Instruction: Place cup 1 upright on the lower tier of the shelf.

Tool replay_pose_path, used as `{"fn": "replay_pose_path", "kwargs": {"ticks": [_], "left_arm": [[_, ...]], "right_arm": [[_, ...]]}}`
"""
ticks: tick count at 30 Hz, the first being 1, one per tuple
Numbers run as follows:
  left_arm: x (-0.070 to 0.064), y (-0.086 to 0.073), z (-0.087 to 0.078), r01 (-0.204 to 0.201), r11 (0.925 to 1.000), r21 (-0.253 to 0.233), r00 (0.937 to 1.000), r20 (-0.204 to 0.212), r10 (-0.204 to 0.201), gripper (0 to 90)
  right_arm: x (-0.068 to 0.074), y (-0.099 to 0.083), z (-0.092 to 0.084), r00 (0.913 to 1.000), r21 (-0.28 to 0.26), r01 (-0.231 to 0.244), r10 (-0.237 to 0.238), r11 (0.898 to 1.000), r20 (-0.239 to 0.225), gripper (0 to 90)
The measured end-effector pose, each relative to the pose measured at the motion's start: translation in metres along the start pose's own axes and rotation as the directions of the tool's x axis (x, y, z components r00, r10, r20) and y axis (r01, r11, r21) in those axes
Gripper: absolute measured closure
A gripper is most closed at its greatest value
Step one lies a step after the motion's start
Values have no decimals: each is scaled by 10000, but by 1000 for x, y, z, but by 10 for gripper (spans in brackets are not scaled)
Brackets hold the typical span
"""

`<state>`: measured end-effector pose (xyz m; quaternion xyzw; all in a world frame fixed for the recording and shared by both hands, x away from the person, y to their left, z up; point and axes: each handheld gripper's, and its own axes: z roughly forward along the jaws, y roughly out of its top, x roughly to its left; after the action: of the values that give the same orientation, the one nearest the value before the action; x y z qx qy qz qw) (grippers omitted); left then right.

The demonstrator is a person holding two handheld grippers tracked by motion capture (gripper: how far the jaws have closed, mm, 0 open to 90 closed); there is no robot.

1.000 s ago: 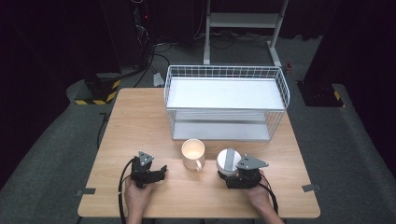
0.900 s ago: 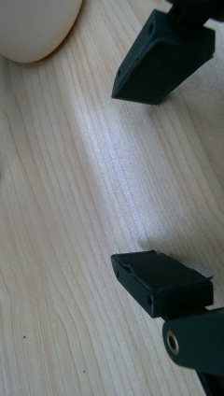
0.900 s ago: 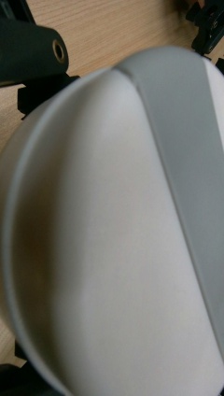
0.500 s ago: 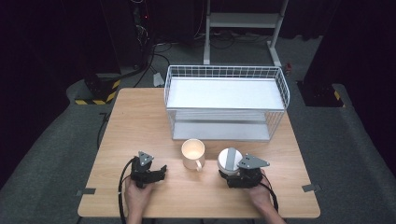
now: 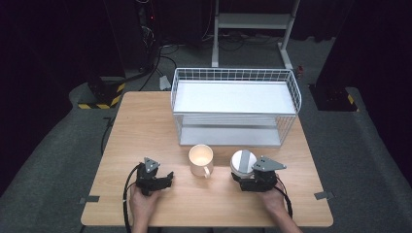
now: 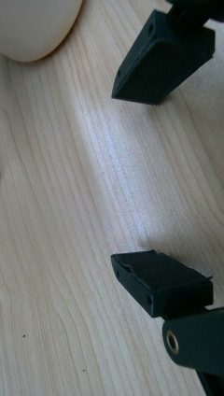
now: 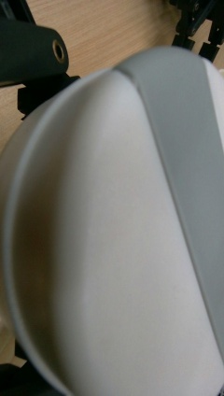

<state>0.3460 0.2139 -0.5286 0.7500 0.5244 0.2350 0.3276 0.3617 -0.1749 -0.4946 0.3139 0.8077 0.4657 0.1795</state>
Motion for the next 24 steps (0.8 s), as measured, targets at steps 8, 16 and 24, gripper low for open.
{"fn": "replay_pose_path", "kwargs": {"ticks": [8,16,24], "left_arm": [[0,0,0,-18,10000,4,10000,-3,18,177],[0,0,0,-19,10000,7,10000,-4,19,177],[0,0,0,-18,10000,5,10000,-5,18,177]], "right_arm": [[-9,4,-1,9995,2,-309,309,9995,32,186],[-14,8,0,9993,35,-383,383,9993,52,186],[-23,12,0,9984,-17,-561,561,9984,123,187]]}}
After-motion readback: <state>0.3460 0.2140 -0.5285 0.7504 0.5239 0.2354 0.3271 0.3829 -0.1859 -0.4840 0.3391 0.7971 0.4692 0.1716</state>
